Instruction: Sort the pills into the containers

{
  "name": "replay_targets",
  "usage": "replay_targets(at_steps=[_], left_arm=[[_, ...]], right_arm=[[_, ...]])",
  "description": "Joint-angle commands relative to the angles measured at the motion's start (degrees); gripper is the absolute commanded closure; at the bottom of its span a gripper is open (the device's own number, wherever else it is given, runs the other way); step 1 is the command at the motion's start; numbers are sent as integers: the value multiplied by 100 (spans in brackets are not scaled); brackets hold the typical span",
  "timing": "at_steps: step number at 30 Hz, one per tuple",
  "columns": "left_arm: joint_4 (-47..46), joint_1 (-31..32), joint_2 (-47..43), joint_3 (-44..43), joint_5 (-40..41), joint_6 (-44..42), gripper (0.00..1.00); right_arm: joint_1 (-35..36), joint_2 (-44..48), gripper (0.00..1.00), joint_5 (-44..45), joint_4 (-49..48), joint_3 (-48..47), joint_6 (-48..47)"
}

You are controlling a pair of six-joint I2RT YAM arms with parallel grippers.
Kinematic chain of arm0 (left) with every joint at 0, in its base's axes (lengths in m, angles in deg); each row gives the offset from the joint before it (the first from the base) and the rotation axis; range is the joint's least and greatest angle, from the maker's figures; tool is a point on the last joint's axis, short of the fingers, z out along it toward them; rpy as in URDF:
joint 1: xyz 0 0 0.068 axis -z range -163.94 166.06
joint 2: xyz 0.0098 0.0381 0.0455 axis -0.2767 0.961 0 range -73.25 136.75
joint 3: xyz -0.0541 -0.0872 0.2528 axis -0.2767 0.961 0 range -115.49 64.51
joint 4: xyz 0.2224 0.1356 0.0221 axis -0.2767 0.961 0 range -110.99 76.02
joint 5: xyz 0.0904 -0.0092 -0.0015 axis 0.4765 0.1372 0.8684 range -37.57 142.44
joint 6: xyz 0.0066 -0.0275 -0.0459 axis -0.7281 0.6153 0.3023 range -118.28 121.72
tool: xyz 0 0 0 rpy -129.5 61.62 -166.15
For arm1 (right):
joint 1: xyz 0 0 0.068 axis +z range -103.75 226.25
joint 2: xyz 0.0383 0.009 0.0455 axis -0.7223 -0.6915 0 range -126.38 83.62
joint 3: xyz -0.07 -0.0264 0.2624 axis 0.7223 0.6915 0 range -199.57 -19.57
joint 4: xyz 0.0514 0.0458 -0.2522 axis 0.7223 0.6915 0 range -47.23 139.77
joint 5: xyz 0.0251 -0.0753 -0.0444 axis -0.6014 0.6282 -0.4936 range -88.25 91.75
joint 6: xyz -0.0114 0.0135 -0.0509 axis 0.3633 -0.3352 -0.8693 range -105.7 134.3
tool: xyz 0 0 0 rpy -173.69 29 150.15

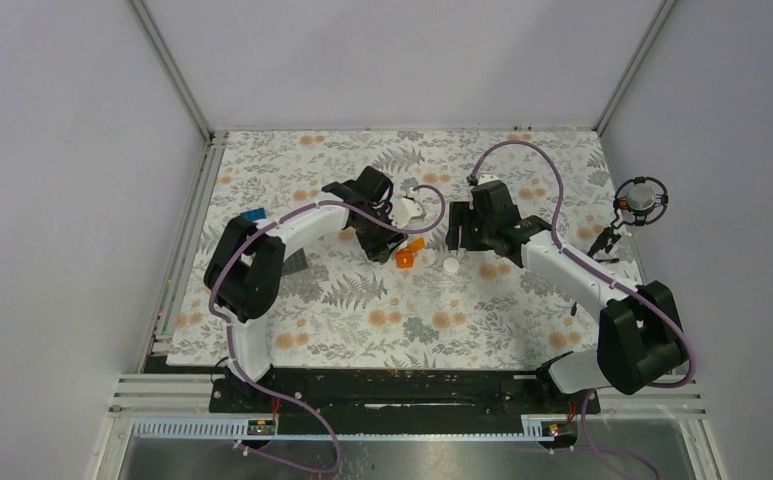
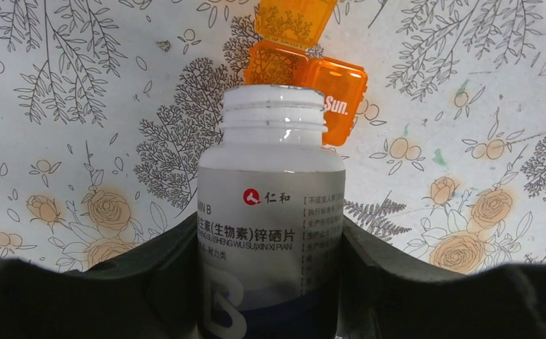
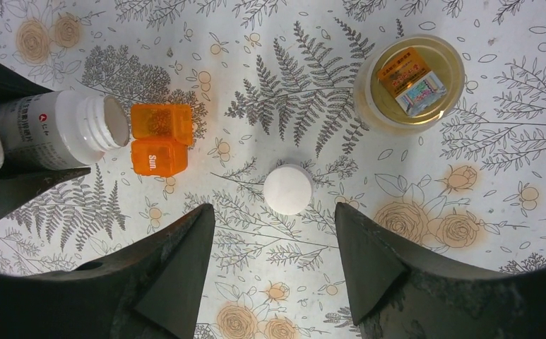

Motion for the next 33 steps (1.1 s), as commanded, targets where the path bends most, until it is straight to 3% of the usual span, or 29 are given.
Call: replay_targets(at_steps=[1,33], left_arm=[[116,57,116,-369,170,141,100],[717,254,546,-890,631,130,100]], right_arm=[[-59,200,30,-5,28,4,55],[-108,146,31,31,112,24,81]])
